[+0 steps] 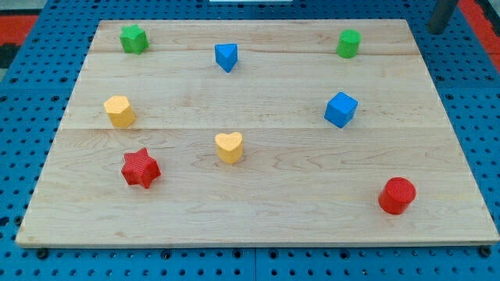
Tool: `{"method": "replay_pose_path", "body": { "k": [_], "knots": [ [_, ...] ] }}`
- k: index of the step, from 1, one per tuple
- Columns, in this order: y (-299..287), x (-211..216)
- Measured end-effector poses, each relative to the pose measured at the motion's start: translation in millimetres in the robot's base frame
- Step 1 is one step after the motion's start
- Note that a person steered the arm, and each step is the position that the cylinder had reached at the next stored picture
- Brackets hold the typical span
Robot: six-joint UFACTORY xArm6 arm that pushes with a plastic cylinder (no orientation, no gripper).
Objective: Move the arm top left side of the red circle
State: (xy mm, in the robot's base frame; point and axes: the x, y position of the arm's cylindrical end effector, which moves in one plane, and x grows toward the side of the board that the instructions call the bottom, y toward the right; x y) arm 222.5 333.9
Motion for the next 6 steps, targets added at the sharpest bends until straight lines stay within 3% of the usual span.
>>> {"method": "replay_pose_path", "body": {
  "k": [2,3,4,5,6],
  "knots": [
    [-26,10],
    [-82,45],
    [-74,109],
    [-74,212],
    [-123,288]
  ]
}}
